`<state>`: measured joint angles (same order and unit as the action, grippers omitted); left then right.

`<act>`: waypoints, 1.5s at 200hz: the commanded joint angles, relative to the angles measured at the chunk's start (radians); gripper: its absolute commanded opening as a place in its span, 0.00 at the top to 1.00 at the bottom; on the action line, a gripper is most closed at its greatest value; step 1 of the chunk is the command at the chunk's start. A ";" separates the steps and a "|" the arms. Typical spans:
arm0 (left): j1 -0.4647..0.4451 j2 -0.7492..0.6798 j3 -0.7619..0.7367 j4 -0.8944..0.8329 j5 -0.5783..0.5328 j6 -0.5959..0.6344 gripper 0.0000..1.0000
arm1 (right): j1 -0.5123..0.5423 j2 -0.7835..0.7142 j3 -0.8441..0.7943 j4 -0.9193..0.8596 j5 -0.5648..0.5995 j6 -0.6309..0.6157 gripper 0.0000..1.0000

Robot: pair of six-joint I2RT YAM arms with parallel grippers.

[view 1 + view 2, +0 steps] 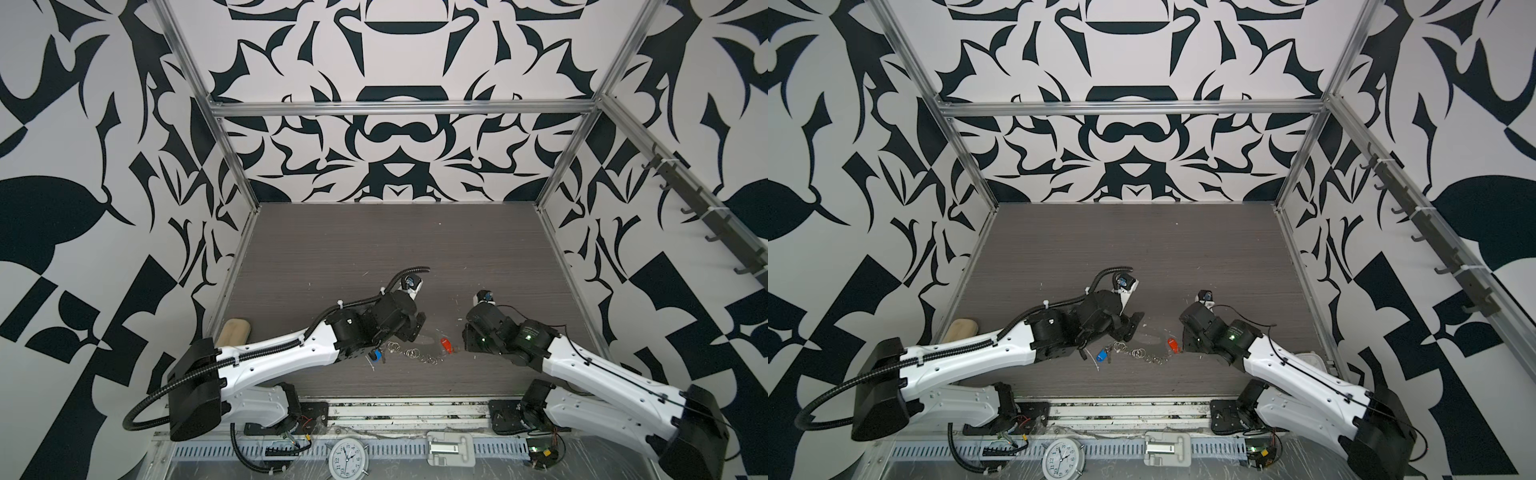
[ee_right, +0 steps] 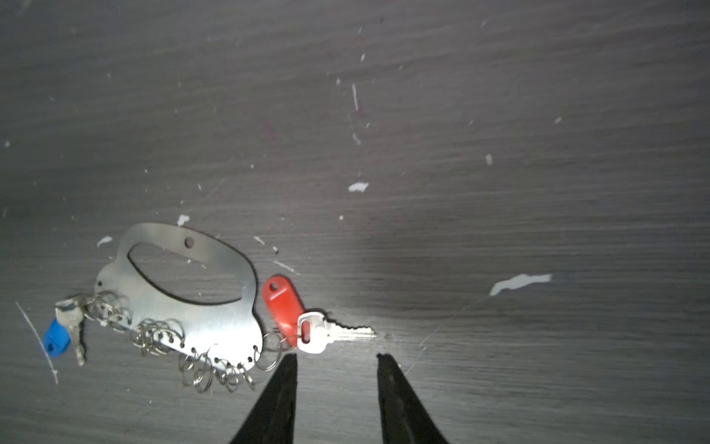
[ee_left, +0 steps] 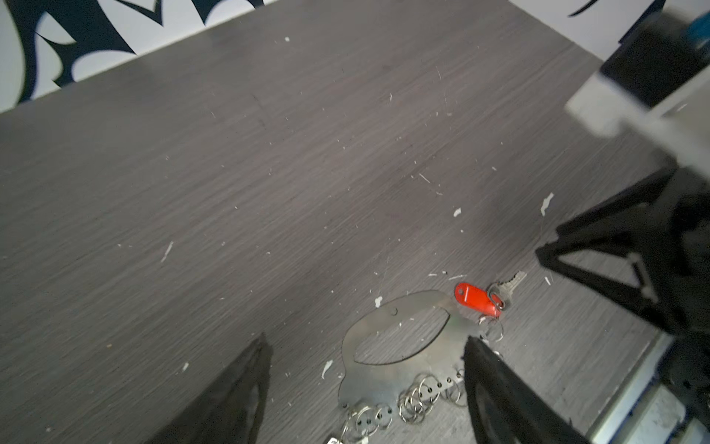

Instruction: Remove the keys from the keyring

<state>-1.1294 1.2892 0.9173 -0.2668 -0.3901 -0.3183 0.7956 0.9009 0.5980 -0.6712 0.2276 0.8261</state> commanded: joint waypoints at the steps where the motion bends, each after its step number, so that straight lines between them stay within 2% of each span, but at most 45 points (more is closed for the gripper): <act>1: 0.032 0.042 0.005 0.001 0.166 -0.031 0.22 | -0.014 -0.084 0.042 -0.088 0.161 -0.021 0.62; 33: 0.024 0.144 0.030 -0.001 0.298 0.008 0.29 | -0.054 -0.220 0.002 -0.115 0.205 -0.007 0.62; 66: 0.000 0.236 0.061 -0.016 0.324 0.037 0.35 | -0.091 -0.329 -0.033 -0.125 0.211 -0.005 0.61; 99: -0.080 0.326 0.125 -0.060 0.254 0.093 0.36 | -0.097 -0.379 -0.057 -0.128 0.221 -0.007 0.60; 128: -0.160 0.402 0.171 -0.075 0.135 0.149 0.37 | -0.099 -0.428 -0.072 -0.130 0.219 -0.009 0.60; 174: -0.204 0.517 0.249 -0.083 0.060 0.209 0.47 | -0.099 -0.503 -0.076 -0.157 0.222 -0.016 0.60; 216: -0.204 0.567 0.296 -0.076 0.069 0.246 0.51 | -0.099 -0.530 -0.079 -0.165 0.218 -0.015 0.60; 300: -0.216 0.616 0.311 -0.094 0.133 0.241 0.51 | -0.099 -0.542 -0.075 -0.164 0.236 -0.027 0.59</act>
<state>-1.3376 1.8744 1.2110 -0.3336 -0.2874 -0.0776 0.7006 0.3649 0.5186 -0.8375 0.4297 0.8101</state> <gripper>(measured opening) 0.490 0.408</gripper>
